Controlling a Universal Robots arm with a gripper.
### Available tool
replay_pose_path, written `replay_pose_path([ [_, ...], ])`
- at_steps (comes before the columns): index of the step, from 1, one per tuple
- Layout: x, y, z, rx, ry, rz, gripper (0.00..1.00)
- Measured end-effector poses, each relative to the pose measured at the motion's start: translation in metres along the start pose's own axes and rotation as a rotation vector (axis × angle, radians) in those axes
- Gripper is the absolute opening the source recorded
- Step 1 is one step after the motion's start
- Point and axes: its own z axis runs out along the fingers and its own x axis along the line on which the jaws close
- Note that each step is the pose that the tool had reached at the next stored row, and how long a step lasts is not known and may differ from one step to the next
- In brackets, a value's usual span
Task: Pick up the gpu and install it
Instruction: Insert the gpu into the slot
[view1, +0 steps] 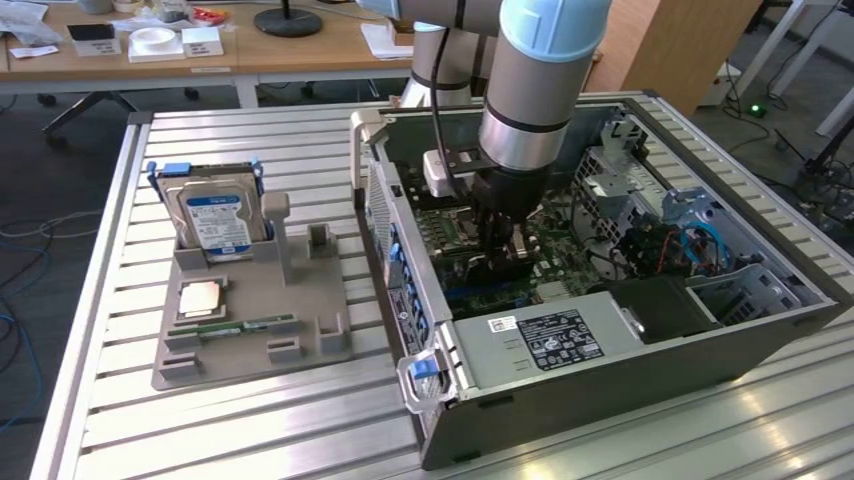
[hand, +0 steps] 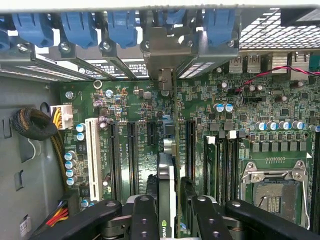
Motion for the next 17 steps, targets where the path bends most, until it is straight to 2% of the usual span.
replay_pose_path([
  [6,0.0,0.0,0.0,0.0001,0.0,0.0,0.32],
  [9,0.0,0.0,0.0,0.0,0.0001,0.0,0.26],
  [17,0.0001,0.0001,0.0016,-0.0002,-0.0006,0.0,0.26],
])
